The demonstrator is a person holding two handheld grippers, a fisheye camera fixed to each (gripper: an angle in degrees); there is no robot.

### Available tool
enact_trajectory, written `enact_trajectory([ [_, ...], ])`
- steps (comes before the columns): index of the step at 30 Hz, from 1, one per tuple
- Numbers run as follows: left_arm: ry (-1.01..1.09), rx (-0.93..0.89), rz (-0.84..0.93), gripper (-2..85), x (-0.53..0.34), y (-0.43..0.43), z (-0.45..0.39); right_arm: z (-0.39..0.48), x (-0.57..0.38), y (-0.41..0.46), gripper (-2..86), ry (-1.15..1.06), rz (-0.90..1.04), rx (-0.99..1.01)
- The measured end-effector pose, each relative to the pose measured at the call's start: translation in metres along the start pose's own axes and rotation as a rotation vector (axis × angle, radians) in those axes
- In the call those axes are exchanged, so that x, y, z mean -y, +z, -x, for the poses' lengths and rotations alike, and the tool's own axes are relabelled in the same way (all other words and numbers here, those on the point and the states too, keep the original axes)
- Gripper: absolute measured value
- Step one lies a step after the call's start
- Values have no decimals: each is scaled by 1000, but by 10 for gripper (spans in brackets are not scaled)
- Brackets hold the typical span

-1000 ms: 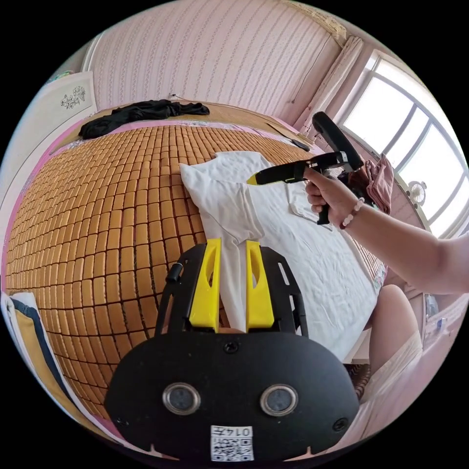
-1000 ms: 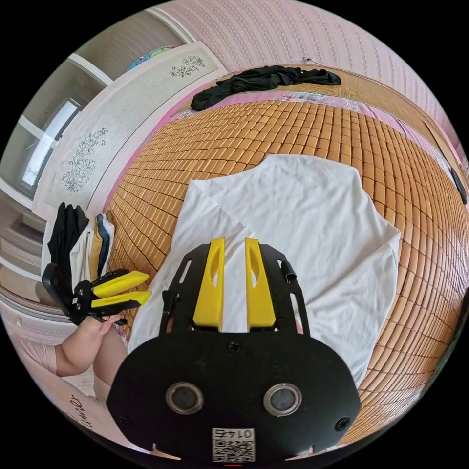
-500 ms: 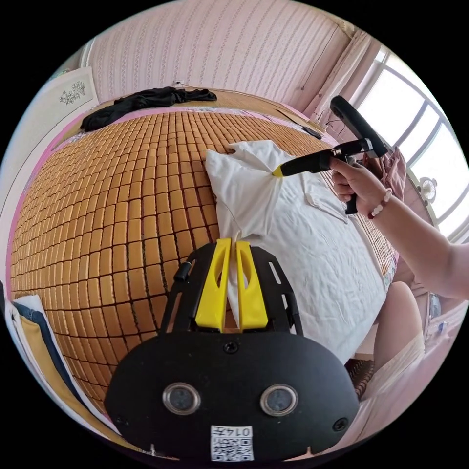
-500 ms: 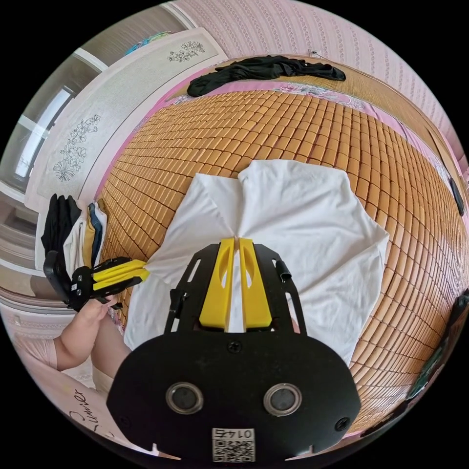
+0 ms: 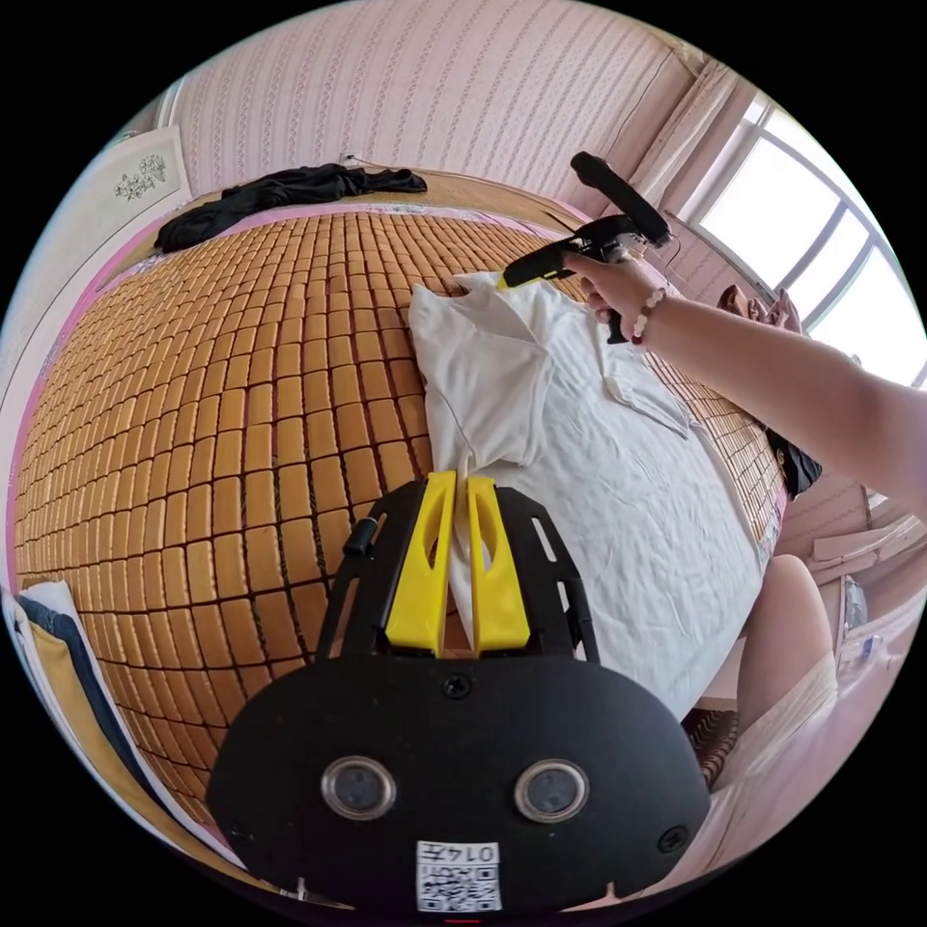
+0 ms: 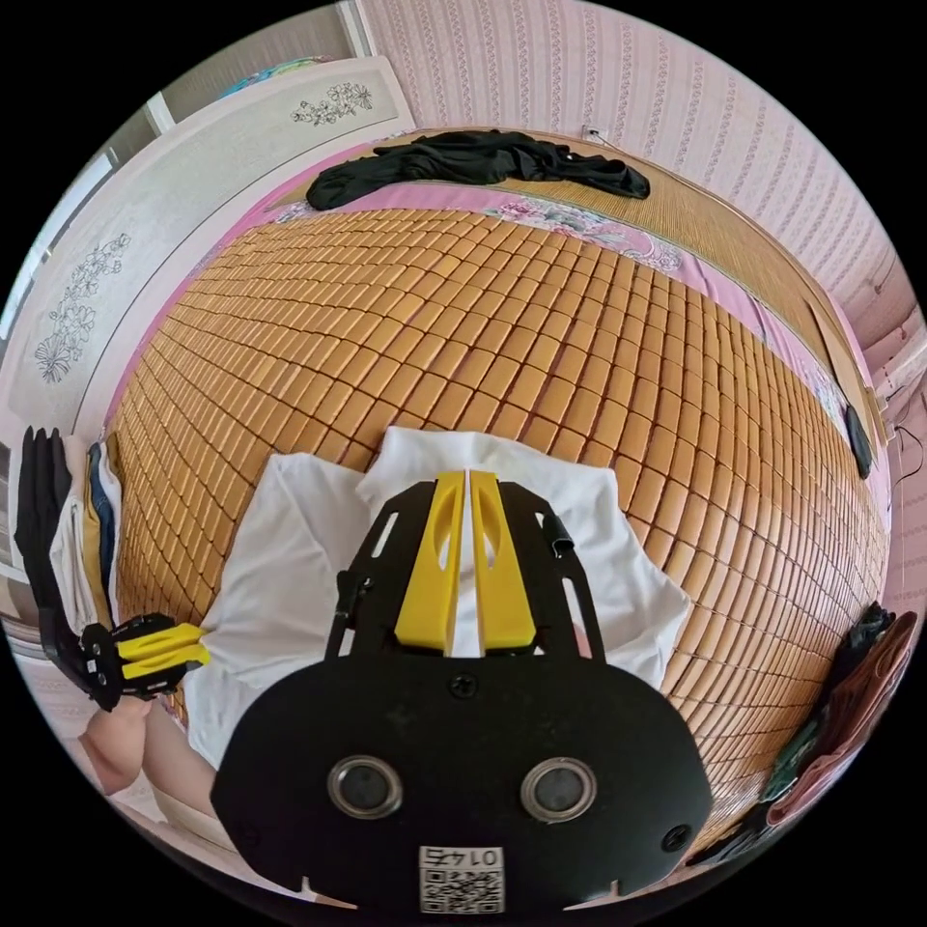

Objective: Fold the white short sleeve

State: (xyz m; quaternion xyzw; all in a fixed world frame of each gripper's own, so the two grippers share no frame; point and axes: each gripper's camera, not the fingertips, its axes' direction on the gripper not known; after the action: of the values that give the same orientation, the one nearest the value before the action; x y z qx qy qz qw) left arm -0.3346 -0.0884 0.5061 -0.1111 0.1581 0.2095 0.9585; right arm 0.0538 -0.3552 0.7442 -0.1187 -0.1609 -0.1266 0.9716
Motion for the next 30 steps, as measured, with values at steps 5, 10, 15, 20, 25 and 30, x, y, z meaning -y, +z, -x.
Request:
enact_trajectory([
  [5,7,3,-10,-2,5,1,0,-13,16,4,-4,53,-55,-80],
  [10,9,8,-13,-4,11,2,-1,-19,24,-15,-7,58,-67,-72],
  [15,20,31,-13,-5,17,2,-4,-5,25,-45,-4,-29,-118,-40],
  [20,12,28,-15,-4,24,1,-2,-12,30,-60,7,31,-138,40],
  [25,7,31,-17,-4,30,1,0,35,31,-58,56,-217,-12,392],
  [30,1,31,-17,-6,37,-1,2,67,33,-47,12,-289,69,268],
])
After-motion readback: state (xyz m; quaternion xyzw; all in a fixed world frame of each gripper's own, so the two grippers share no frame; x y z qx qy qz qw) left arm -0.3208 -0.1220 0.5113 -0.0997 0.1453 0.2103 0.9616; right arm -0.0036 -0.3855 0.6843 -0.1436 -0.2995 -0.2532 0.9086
